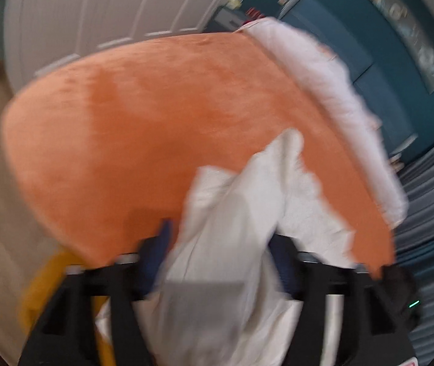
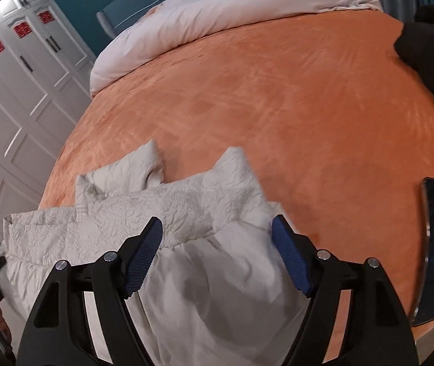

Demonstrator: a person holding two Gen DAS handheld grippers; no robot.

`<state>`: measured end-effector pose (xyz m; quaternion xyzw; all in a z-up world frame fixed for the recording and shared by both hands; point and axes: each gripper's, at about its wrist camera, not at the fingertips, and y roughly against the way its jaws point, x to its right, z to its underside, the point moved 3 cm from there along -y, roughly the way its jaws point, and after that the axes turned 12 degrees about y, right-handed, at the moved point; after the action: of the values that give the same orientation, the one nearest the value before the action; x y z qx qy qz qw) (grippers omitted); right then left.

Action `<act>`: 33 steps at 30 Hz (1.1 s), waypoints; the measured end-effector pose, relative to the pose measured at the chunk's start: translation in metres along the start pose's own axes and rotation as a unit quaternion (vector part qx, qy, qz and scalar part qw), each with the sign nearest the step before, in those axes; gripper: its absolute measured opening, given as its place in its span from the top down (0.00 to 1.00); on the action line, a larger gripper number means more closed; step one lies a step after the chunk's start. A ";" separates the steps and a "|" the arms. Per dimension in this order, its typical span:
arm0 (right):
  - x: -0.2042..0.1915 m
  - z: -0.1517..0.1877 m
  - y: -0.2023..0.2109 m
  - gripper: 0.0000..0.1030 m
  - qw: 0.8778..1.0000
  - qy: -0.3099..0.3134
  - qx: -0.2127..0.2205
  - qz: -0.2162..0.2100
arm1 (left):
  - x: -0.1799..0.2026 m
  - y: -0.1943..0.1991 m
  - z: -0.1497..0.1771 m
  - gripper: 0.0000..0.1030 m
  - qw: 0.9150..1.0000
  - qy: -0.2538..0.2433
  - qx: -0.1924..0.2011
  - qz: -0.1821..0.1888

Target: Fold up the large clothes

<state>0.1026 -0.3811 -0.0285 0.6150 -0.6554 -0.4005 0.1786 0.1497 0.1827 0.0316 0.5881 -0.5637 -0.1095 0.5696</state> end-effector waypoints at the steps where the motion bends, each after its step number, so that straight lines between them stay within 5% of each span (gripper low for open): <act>1: -0.003 0.001 -0.003 0.28 1.000 0.002 -0.002 0.000 | -0.010 0.000 0.000 0.29 1.000 -0.017 -0.010 -0.018; 4: -0.007 0.001 -0.007 0.28 1.000 0.004 -0.002 0.001 | -0.042 0.014 -0.006 0.29 0.997 -0.026 -0.008 -0.070; 8: -0.009 -0.007 -0.010 0.28 1.000 -0.010 0.005 -0.011 | -0.042 0.033 -0.032 0.25 1.000 0.004 0.020 -0.014; 10: -0.013 -0.012 -0.014 0.37 1.000 -0.008 0.004 -0.012 | -0.020 0.012 -0.044 0.23 1.000 0.002 0.015 0.020; 11: -0.015 -0.013 -0.016 0.56 1.000 -0.004 0.002 -0.012 | -0.009 0.003 -0.044 0.23 0.999 -0.002 0.006 0.032; 12: -0.020 -0.017 -0.018 0.96 1.000 0.006 -0.007 -0.013 | 0.007 -0.019 -0.043 0.23 0.999 -0.014 -0.019 0.049; 13: -0.026 -0.020 -0.019 1.00 1.000 0.016 -0.014 -0.021 | 0.018 -0.038 -0.042 0.25 0.998 -0.021 -0.039 0.055; 15: -0.046 -0.032 0.004 1.00 0.998 0.035 0.024 -0.054 | 0.041 -0.079 -0.035 0.61 0.994 -0.054 -0.075 0.052; 16: -0.057 -0.039 0.022 1.00 0.995 0.051 0.055 -0.062 | 0.050 -0.091 -0.032 0.91 0.993 -0.078 -0.079 0.033; 18: -0.079 -0.058 0.068 1.00 0.987 0.079 0.121 -0.074 | 0.069 -0.094 -0.032 0.96 0.991 -0.115 -0.058 0.032; 20: -0.086 -0.070 0.095 1.00 0.981 0.088 0.159 -0.067 | 0.079 -0.085 -0.034 0.96 0.991 -0.123 -0.040 0.044; 22: -0.077 -0.074 0.096 0.85 0.984 0.085 0.152 -0.040 | 0.083 -0.075 -0.040 0.95 0.992 -0.119 -0.022 0.043; 24: -0.056 -0.064 0.073 0.28 0.991 0.077 0.108 0.005 | 0.078 -0.072 -0.044 0.92 0.994 -0.106 -0.013 0.033; 25: -0.044 -0.054 0.059 0.28 0.994 0.067 0.086 0.020 | 0.073 -0.070 -0.046 0.78 0.995 -0.099 -0.007 0.033; 26: -0.037 -0.047 0.049 0.29 0.995 0.062 0.072 0.022 | 0.070 -0.069 -0.049 0.49 0.995 -0.092 -0.001 0.030; 28: -0.013 -0.024 0.023 0.29 0.998 0.038 0.027 0.033 | 0.063 -0.067 -0.053 0.22 0.996 -0.080 0.024 0.019; 31: 0.006 -0.001 -0.007 0.37 1.000 0.004 -0.013 0.016 | 0.066 -0.092 -0.051 0.22 0.996 -0.085 -0.016 0.027; 33: 0.006 0.003 -0.015 0.73 1.000 -0.002 -0.020 0.007 | 0.072 -0.121 -0.039 0.52 0.992 -0.093 -0.073 0.035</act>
<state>0.1090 -0.3847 -0.0430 0.6058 -0.6517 -0.4140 0.1923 0.2693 0.1133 -0.0144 0.5117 -0.6252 -0.1847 0.5596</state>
